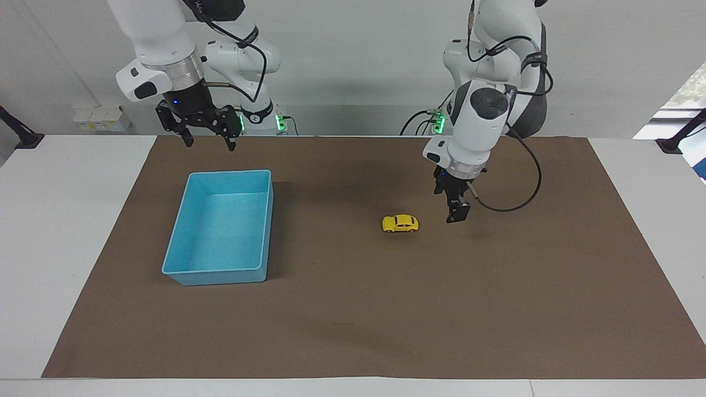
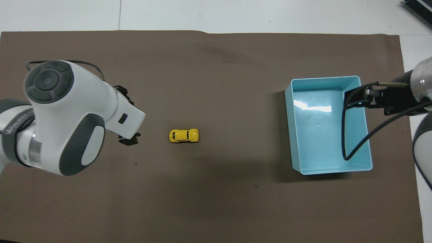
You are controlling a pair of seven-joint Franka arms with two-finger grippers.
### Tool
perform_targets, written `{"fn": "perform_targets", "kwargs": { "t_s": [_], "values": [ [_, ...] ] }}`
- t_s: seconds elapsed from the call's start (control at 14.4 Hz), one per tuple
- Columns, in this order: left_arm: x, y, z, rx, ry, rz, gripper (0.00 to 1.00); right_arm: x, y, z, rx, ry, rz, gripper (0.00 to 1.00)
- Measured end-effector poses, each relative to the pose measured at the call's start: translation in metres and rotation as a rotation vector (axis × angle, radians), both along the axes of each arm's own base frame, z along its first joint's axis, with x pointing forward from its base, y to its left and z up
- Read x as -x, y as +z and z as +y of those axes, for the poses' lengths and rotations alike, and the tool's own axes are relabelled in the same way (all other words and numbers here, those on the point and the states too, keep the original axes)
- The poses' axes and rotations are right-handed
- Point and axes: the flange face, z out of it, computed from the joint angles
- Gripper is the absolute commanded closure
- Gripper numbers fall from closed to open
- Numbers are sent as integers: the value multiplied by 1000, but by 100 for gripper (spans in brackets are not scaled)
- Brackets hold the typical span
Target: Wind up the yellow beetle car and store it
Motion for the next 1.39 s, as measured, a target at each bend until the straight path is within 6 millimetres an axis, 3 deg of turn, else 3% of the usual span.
{"fn": "perform_targets", "kwargs": {
  "t_s": [0.76,0.9,1.04,1.11,1.39],
  "values": [
    [33,-82,-56,15,-89,-23,1,0,0,0,0,0,0,0],
    [35,-89,-61,14,-86,-22,19,0,0,0,0,0,0,0],
    [37,-92,-63,12,-79,-17,82,0,0,0,0,0,0,0],
    [40,-94,-65,10,-73,-13,100,0,0,0,0,0,0,0],
    [43,-95,-70,12,-60,-13,100,0,0,-1,0,-1,0,0]
  ]
}}
